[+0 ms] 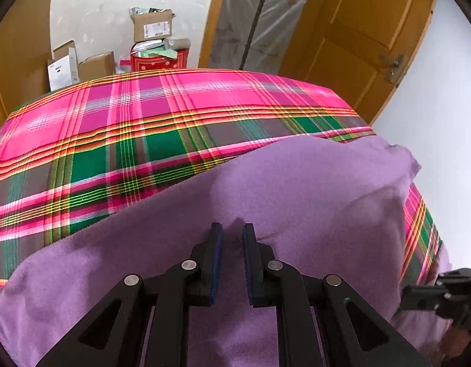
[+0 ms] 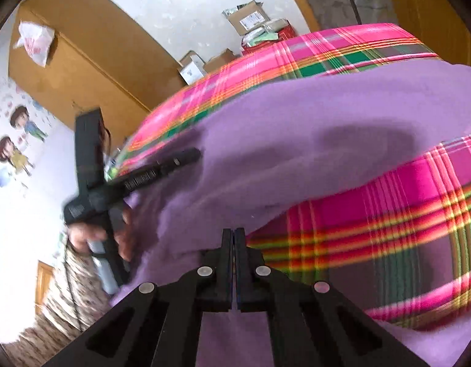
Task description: Fold clothes
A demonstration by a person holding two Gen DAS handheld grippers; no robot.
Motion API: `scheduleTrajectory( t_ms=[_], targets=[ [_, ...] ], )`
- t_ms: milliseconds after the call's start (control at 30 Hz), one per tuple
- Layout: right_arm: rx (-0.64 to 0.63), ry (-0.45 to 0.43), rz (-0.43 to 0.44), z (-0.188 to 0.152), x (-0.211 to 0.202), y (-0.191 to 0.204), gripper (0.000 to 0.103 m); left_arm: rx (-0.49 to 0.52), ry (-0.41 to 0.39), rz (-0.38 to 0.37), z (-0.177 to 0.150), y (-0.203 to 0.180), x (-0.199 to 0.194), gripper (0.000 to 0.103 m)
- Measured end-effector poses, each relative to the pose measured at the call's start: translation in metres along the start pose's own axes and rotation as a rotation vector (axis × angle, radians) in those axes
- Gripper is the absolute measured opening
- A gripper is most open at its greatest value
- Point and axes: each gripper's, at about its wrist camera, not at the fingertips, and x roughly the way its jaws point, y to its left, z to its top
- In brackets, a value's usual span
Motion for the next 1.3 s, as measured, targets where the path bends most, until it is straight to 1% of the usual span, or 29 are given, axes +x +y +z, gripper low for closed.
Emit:
scheduleTrajectory(
  t_ms=[33,67,167,300,367,433,533,600,667,733,800,867,900,933,967,1033,1100,1167,1200,1233,1300],
  targets=[
    [0.008,0.01,-0.005,-0.004,0.002,-0.001,0.001,0.0,-0.001,0.0,0.0,0.0,0.0,0.014],
    [0.019,0.011,0.008,-0.007,-0.001,-0.004,0.001,-0.001,-0.001,-0.001,0.0,0.0,0.0,0.014],
    [0.011,-0.065,0.028,-0.012,-0.015,-0.004,0.001,-0.003,-0.003,0.001,0.0,0.0,0.0,0.014],
    [0.026,-0.027,0.017,-0.013,-0.009,-0.005,0.001,0.006,-0.004,0.008,-0.001,-0.002,0.001,0.014],
    [0.024,-0.026,0.003,-0.014,-0.004,-0.004,0.0,-0.001,-0.003,0.004,0.0,-0.001,0.001,0.014],
    [0.026,-0.009,0.019,-0.016,-0.004,-0.005,0.0,-0.002,0.0,0.009,0.0,-0.001,0.0,0.013],
    [0.042,-0.011,-0.003,-0.019,-0.01,-0.014,0.0,-0.005,0.006,0.027,-0.001,-0.004,-0.002,0.014],
    [0.088,-0.042,-0.033,-0.019,-0.019,-0.032,0.0,0.004,0.007,0.036,-0.002,-0.008,-0.005,0.014],
    [0.151,-0.086,-0.083,-0.018,-0.033,-0.057,0.001,0.029,-0.012,0.034,-0.005,-0.016,-0.012,0.014],
    [0.198,-0.132,-0.157,-0.015,-0.048,-0.083,0.002,0.059,-0.044,0.013,-0.007,-0.027,-0.023,0.014],
    [0.261,-0.182,-0.222,-0.011,-0.065,-0.112,0.002,0.104,-0.066,-0.015,-0.01,-0.047,-0.033,0.014],
    [0.308,-0.224,-0.259,-0.003,-0.079,-0.139,0.002,0.151,-0.086,-0.043,-0.013,-0.068,-0.043,0.014],
    [0.329,-0.247,-0.295,0.001,-0.086,-0.151,0.003,0.188,-0.092,-0.051,-0.016,-0.08,-0.045,0.014],
    [0.339,-0.269,-0.312,0.005,-0.092,-0.161,0.005,0.228,-0.097,-0.057,-0.02,-0.094,-0.048,0.014],
    [0.344,-0.282,-0.315,0.009,-0.096,-0.168,0.007,0.269,-0.102,-0.063,-0.024,-0.107,-0.05,0.014],
    [0.355,-0.309,-0.321,0.018,-0.103,-0.182,0.017,0.325,-0.106,-0.07,-0.03,-0.128,-0.051,0.014],
    [0.364,-0.337,-0.331,0.028,-0.109,-0.194,0.021,0.377,-0.092,-0.076,-0.037,-0.148,-0.049,0.014],
    [0.352,-0.343,-0.334,0.04,-0.109,-0.201,0.024,0.42,-0.08,-0.071,-0.044,-0.164,-0.046,0.018],
    [0.344,-0.339,-0.325,0.045,-0.107,-0.205,0.027,0.441,-0.073,-0.063,-0.048,-0.17,-0.043,0.023],
    [0.336,-0.334,-0.315,0.051,-0.105,-0.209,0.029,0.461,-0.066,-0.052,-0.052,-0.176,-0.041,0.026],
    [0.334,-0.328,-0.308,0.061,-0.102,-0.217,0.03,0.507,-0.044,-0.014,-0.061,-0.186,-0.034,0.029]
  ],
)
